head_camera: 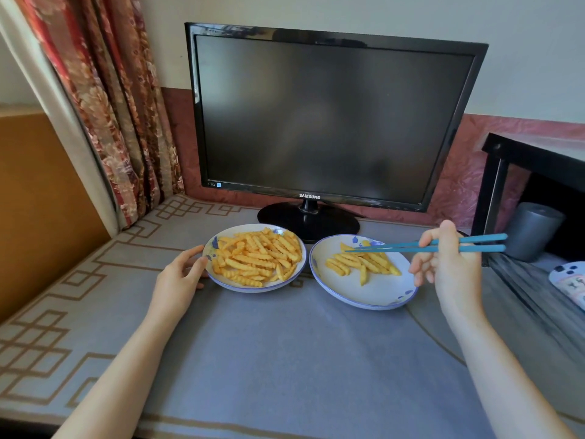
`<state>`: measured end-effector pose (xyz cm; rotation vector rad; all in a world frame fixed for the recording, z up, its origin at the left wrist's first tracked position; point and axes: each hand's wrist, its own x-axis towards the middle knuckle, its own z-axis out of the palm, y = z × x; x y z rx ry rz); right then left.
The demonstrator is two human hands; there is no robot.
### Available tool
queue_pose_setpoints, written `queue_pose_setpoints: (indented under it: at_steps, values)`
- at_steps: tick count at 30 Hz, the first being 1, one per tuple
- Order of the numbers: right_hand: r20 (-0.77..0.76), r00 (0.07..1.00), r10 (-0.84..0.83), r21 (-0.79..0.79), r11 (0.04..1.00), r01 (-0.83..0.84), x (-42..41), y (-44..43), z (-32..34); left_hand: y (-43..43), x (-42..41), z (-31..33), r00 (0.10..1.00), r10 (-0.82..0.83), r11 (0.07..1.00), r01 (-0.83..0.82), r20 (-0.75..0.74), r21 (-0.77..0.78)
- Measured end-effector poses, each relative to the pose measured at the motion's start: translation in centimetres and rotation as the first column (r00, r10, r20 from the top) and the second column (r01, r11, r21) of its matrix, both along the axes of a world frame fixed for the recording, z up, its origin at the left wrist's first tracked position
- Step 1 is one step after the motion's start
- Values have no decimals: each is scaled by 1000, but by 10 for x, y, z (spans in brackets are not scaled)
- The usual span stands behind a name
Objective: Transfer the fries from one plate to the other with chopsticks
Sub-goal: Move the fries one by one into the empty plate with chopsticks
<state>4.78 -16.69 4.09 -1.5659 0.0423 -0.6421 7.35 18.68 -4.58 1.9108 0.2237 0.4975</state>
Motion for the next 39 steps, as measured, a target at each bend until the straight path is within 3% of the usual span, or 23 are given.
queue_pose_setpoints:
  at_steps: [11, 24, 33, 39]
  values:
    - [65, 995, 82, 29, 996, -84, 5, 28, 14, -1, -2, 2, 1000, -9, 1000, 9, 5, -10]
    - [-14, 959, 283, -121, 952, -283, 16, 76, 10, -2, -3, 3, 1000, -9, 1000, 9, 5, -14]
    - [-56, 961, 270, -199, 940, -276, 11, 87, 1, -3, -2, 3, 1000, -2, 1000, 2, 6, -3]
    - [-44, 981, 191, -68, 979, -194, 12, 97, 4, -2, -3, 2, 1000, -10, 1000, 10, 0, -15]
